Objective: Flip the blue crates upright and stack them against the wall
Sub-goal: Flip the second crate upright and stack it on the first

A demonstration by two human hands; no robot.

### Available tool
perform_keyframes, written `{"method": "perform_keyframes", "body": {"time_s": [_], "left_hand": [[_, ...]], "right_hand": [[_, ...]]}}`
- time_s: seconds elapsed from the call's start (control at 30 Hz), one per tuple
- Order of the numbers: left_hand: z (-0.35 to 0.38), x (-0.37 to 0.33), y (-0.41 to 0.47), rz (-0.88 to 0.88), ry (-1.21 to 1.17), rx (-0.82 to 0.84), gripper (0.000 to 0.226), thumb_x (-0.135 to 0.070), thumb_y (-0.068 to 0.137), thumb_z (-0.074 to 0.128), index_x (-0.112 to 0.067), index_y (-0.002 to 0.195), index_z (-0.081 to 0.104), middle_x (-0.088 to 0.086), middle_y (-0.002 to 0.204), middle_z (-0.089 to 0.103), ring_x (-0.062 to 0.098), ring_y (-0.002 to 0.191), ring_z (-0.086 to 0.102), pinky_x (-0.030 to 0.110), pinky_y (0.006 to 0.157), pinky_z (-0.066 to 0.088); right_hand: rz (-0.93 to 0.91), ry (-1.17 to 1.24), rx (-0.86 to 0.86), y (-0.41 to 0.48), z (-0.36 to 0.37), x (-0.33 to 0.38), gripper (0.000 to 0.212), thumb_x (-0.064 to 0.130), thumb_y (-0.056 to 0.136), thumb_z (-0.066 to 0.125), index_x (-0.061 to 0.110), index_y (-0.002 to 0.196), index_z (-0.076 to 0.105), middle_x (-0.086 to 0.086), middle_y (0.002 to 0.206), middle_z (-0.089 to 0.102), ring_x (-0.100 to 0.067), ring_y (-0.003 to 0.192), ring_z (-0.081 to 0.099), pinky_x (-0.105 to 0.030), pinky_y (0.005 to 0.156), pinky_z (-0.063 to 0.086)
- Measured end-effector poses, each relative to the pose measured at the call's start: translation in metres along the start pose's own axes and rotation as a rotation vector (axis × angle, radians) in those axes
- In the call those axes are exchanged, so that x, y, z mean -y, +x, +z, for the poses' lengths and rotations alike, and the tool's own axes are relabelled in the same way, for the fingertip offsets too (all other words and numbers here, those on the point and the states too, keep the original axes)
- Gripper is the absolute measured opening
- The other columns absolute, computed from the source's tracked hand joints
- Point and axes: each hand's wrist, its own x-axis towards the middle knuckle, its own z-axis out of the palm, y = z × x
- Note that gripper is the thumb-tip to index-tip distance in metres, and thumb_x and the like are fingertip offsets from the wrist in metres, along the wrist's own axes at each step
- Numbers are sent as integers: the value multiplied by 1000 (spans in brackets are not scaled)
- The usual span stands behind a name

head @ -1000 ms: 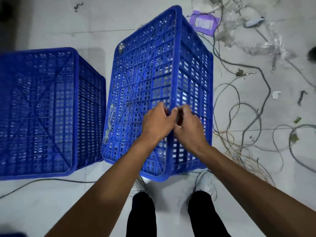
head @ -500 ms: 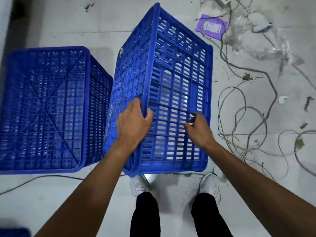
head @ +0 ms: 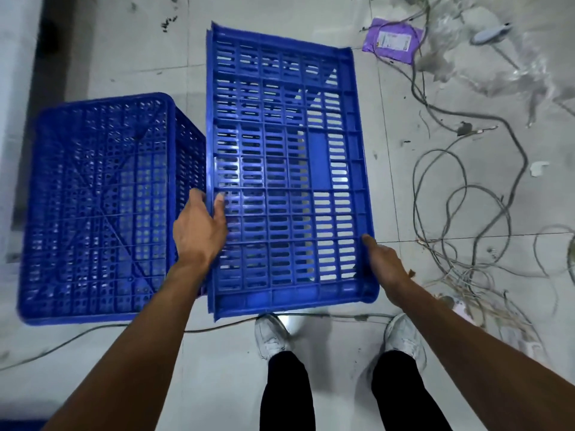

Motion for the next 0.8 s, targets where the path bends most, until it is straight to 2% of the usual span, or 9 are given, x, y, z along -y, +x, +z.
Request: {"method": "perform_keyframes", "body": {"time_s": [0.07,0.2,0.3,0.37,0.5,0.63,0.8], "left_hand": [[3,6,-5,-23,-38,-3,40,-48,102,40,-8,99,43,6,73,49,29,66,48,38,61,35],[19,11,-27,-77,-68,-10,42,-49,101,42,-7,97,46,5,70,47,29,64,48,38,59,34],[41,7,-44,-104,-95,-3,46,-50,100,42,-4,103,50,9,76,53,31,67,51,36,59,34],[53,1,-53,-113,-119,19,45,-49,101,42,-5,102,49,11,76,54,33,67,52,36,59,34],[70,-19,-62,-91,-119,45,40,-48,101,41,-9,93,45,8,73,51,31,63,49,36,59,33],[81,-42,-62,-49,-87,86,41,-49,101,40,-9,92,46,8,74,52,31,65,50,36,60,34],[90,-74,-61,17,-43,126,40,-47,101,41,-8,96,48,14,87,62,36,77,60,39,67,43]], "right_hand": [[-3,7,-45,3,1,1,59,66,92,42,12,99,66,-12,102,70,-31,91,66,-47,89,52],[-94,-56,-225,5,-11,7,73,76,84,44,6,72,63,-13,77,69,-25,66,61,-36,66,48],[-124,-187,-373,8,-30,5,83,86,78,37,9,72,66,-9,74,68,-28,69,65,-40,72,54],[-130,-235,-422,9,-44,3,85,84,81,34,7,74,67,-10,73,66,-30,71,64,-40,73,53],[-131,-231,-429,8,-73,-4,84,83,82,34,6,74,66,-11,74,66,-30,71,64,-43,75,54],[-100,-182,-447,6,-92,-17,83,86,78,33,11,77,67,-11,81,69,-31,74,66,-46,80,55],[-56,-109,-452,0,-116,-30,78,81,83,35,11,74,67,-11,79,69,-29,72,66,-44,77,55]]}}
